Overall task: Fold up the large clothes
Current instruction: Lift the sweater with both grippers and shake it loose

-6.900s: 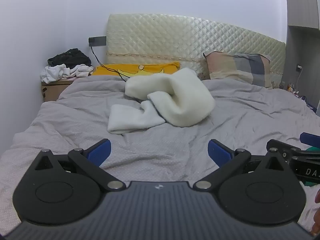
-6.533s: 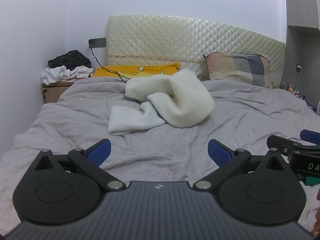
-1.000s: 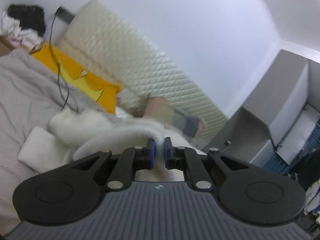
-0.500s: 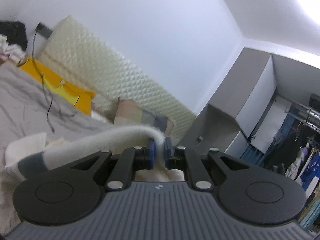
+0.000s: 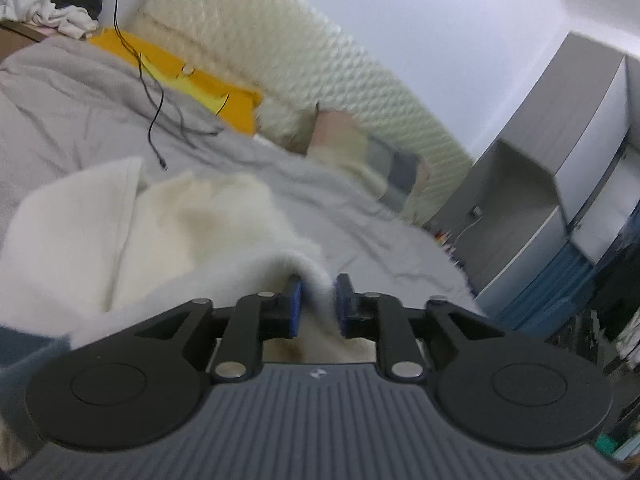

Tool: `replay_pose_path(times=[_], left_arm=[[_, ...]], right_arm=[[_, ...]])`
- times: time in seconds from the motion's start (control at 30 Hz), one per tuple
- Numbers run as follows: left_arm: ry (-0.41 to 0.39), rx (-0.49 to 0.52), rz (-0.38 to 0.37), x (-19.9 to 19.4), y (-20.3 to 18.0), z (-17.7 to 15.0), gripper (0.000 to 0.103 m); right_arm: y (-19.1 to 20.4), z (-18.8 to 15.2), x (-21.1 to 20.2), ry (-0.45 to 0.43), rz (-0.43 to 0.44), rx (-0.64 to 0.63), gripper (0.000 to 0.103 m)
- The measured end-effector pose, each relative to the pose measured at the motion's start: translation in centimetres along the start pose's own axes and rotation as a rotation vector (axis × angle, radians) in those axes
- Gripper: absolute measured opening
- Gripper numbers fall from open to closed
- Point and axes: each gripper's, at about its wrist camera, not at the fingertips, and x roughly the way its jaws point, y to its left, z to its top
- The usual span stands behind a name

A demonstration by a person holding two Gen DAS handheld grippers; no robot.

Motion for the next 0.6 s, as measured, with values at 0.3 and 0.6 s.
replay_pose_path(times=[0.3, 0.6], left_arm=[[0.067, -0.071, 0.053, 8.7, 6.2, -0.4, 0.043], [0.080, -0.115, 0.054, 10.3, 8.4, -0.3, 0.044]], right_arm=[[-5.7, 0.0, 5.9, 0.063, 0.056, 0.061, 0.021], [-7.2, 0.2, 7.2, 0.079, 0.121, 0.114, 0.021]])
